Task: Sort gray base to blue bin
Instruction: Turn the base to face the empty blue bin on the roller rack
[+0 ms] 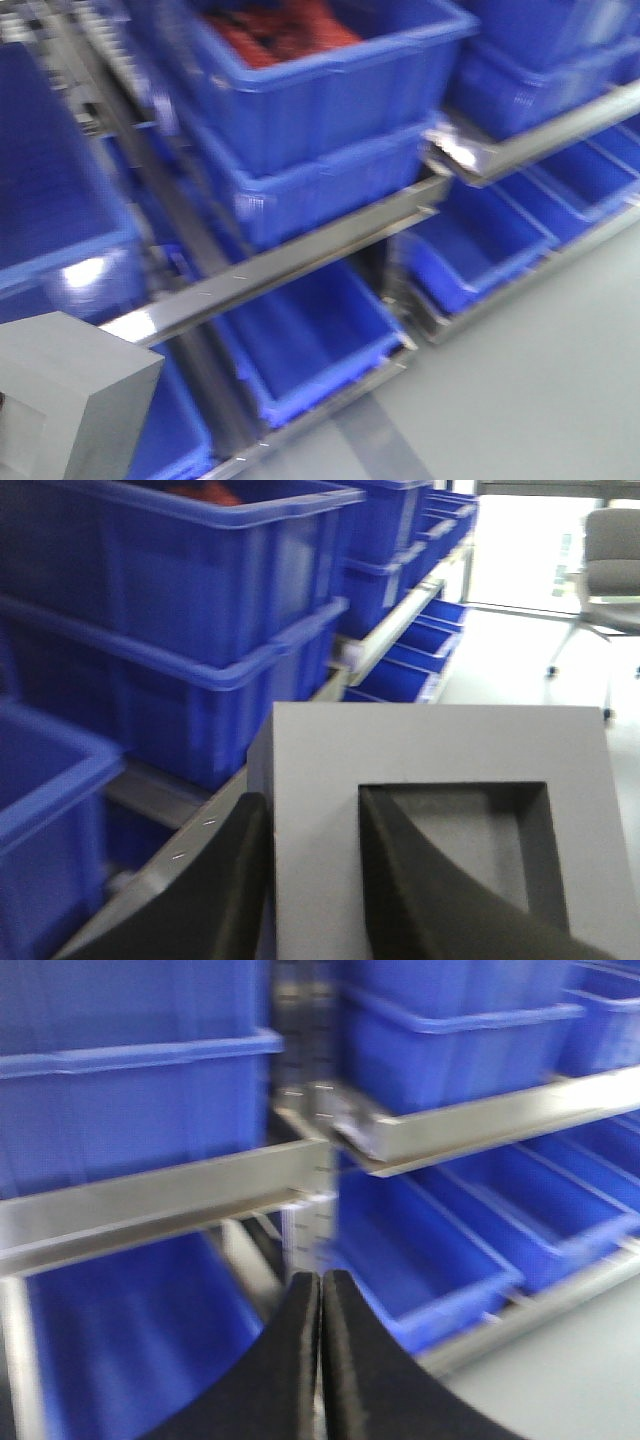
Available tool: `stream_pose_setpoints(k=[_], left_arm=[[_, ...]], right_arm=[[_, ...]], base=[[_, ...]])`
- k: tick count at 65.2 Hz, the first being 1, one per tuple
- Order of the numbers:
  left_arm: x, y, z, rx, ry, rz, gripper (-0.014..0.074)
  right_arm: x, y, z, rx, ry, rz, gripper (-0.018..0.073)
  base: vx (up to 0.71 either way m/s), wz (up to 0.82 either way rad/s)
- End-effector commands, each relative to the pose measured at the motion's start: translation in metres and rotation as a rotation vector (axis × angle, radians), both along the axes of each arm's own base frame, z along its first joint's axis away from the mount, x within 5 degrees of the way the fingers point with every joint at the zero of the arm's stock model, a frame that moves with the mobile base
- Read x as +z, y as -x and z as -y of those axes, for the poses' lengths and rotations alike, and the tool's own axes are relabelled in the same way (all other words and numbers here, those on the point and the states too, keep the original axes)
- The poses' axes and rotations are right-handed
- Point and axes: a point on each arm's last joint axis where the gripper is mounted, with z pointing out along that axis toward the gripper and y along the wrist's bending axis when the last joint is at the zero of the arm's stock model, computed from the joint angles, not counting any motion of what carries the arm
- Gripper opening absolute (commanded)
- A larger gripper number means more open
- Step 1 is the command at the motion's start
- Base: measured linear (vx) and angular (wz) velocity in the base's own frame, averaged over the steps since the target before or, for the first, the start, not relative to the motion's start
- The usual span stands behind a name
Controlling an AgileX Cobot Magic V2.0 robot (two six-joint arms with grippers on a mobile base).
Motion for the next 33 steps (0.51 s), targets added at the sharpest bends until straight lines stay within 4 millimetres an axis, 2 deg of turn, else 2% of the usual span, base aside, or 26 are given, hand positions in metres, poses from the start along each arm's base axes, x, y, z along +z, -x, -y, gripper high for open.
stream_pose_setpoints(k=[1,33], left_arm=[[0.0188,-0.0002,-0.0009,0.010,0.082,0.098,-0.0006],[0.0188,-0.0002,-0.0009,0.010,0.082,0.098,-0.0006]], right_arm=[[0.0025,-0.0002,-0.0001,0.000,0.011,0.072,-0.0009],[0.0025,-0.0002,-0.0001,0.000,0.011,0.072,-0.0009]], base=[[0.19,0.82],[0.16,0.67]])
